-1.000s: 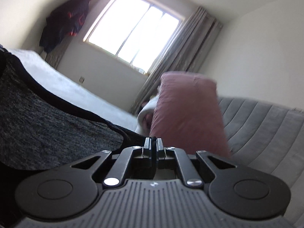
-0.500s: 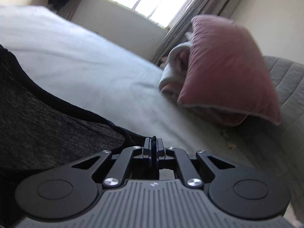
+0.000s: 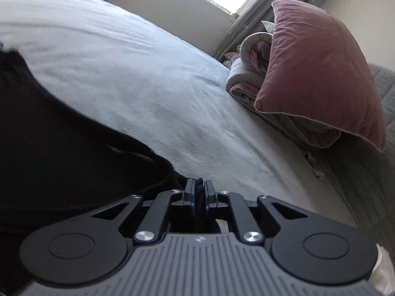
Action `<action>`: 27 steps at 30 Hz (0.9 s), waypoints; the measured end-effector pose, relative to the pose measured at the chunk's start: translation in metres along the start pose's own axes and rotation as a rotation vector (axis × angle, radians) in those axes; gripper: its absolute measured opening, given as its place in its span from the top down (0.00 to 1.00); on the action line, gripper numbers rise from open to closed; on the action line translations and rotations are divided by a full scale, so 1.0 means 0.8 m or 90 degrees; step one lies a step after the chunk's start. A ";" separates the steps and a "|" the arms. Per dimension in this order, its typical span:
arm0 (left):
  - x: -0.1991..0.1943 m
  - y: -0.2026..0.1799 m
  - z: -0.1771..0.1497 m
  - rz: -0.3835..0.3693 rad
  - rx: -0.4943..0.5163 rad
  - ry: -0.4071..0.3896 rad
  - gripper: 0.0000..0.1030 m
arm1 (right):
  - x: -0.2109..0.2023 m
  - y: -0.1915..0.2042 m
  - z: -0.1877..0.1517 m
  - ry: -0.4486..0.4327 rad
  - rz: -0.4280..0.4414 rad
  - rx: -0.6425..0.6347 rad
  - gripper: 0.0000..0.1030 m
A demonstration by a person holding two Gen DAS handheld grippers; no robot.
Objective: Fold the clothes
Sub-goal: 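Lay the T-shirt flat on the bed and open both grippers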
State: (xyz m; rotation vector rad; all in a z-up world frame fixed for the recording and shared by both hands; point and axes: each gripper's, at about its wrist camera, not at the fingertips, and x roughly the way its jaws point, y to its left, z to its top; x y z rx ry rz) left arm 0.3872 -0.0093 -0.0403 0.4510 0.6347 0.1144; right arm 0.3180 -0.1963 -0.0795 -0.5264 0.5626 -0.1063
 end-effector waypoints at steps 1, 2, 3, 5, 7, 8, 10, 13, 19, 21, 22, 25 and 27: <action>-0.007 0.008 0.001 -0.010 -0.018 -0.002 0.56 | 0.004 -0.009 0.006 0.001 0.010 0.015 0.77; -0.014 0.015 0.002 -0.018 -0.030 -0.001 0.54 | -0.003 -0.015 0.008 0.000 0.019 0.028 0.70; -0.020 0.021 0.003 -0.026 -0.041 0.001 0.53 | -0.010 -0.019 0.009 0.000 0.026 0.036 0.66; -0.034 0.034 0.002 -0.044 -0.061 0.008 0.50 | -0.026 -0.028 0.010 0.006 0.035 0.047 0.66; -0.051 0.047 -0.003 -0.062 -0.080 0.022 0.43 | -0.043 -0.035 0.009 0.013 0.042 0.059 0.64; -0.060 0.052 -0.007 -0.072 -0.088 0.030 0.41 | -0.054 -0.040 0.007 0.018 0.047 0.068 0.62; -0.077 0.061 -0.019 -0.089 -0.099 0.045 0.37 | -0.070 -0.048 0.005 0.028 0.056 0.077 0.61; -0.103 0.071 -0.045 -0.110 -0.106 0.067 0.35 | -0.100 -0.057 -0.007 0.044 0.074 0.092 0.58; -0.156 0.090 -0.098 -0.150 -0.117 0.111 0.35 | -0.161 -0.069 -0.038 0.079 0.111 0.117 0.57; -0.173 0.096 -0.116 -0.164 -0.121 0.126 0.35 | -0.179 -0.072 -0.050 0.091 0.126 0.133 0.56; -0.182 0.099 -0.124 -0.171 -0.123 0.133 0.36 | -0.187 -0.073 -0.056 0.097 0.134 0.142 0.56; -0.208 0.109 -0.153 -0.190 -0.131 0.156 0.37 | -0.213 -0.076 -0.077 0.119 0.166 0.171 0.56; -0.223 0.117 -0.176 -0.205 -0.141 0.175 0.38 | -0.230 -0.077 -0.093 0.135 0.191 0.191 0.56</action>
